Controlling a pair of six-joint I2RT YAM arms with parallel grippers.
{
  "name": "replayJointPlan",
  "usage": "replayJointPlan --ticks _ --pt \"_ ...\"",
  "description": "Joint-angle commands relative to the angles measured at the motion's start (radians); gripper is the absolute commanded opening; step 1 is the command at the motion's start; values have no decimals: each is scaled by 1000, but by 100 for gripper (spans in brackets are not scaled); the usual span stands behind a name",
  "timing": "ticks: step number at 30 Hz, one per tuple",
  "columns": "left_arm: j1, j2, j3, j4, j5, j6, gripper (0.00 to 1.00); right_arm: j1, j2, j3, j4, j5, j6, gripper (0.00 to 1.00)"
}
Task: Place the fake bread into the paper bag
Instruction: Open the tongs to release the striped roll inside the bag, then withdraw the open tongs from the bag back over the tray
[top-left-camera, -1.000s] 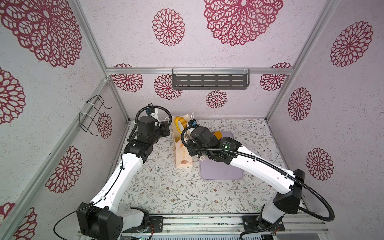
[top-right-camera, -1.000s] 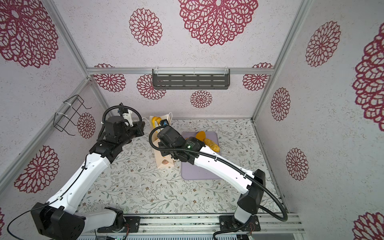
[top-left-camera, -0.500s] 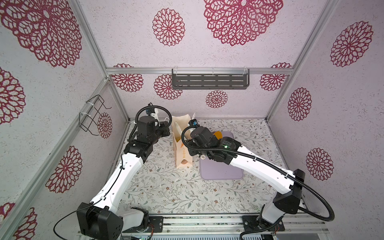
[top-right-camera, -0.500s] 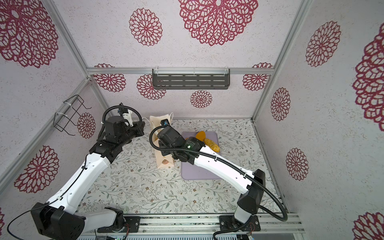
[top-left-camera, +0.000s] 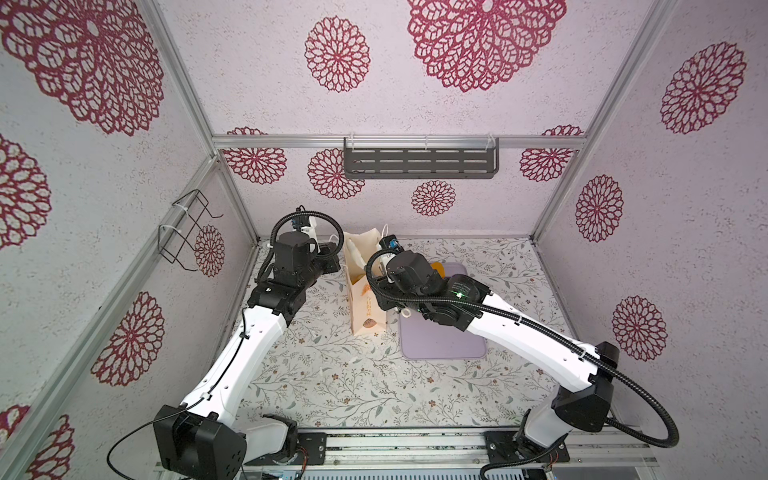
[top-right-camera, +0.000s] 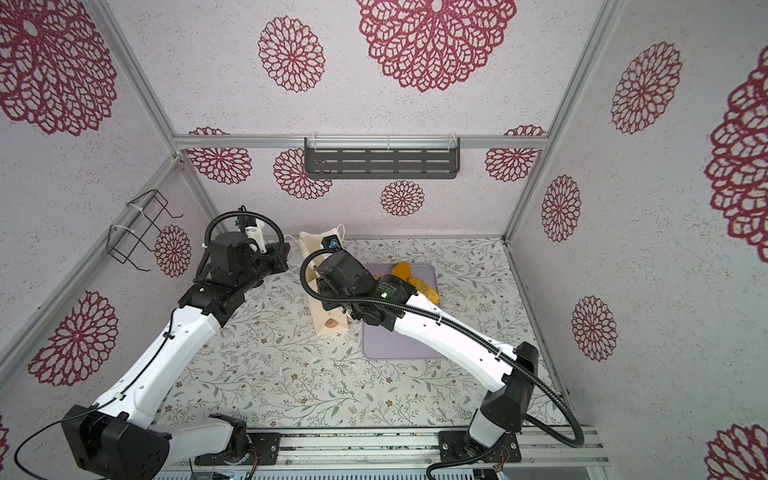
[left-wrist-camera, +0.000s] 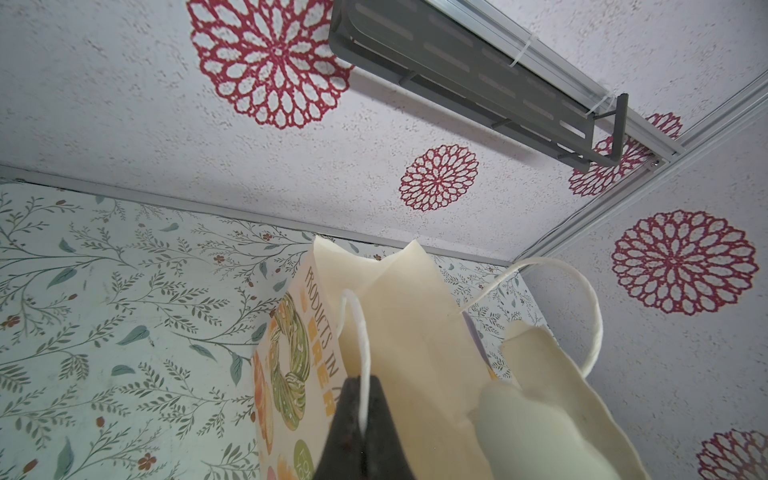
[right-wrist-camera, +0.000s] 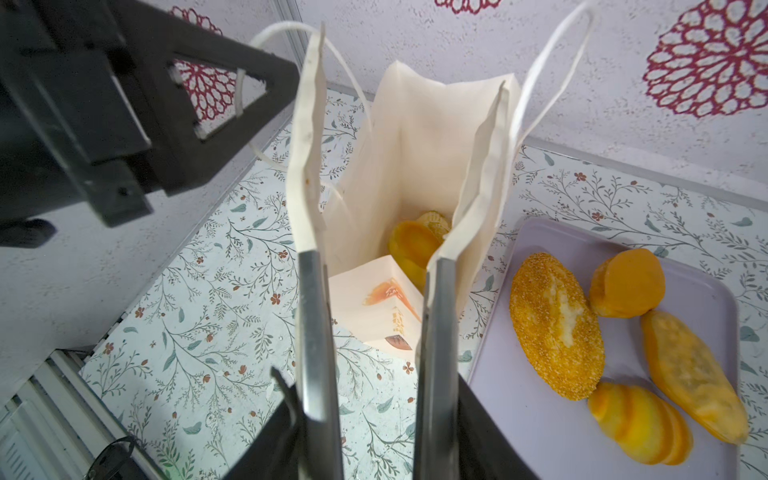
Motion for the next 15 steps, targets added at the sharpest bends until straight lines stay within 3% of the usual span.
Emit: replayJointPlan --ticks 1,15 --pt "-3 -15 -3 18 5 5 0 -1 -96 -14 75 9 -19 49" --pt "-4 -7 -2 16 -11 10 0 -1 -202 -121 127 25 -31 47"
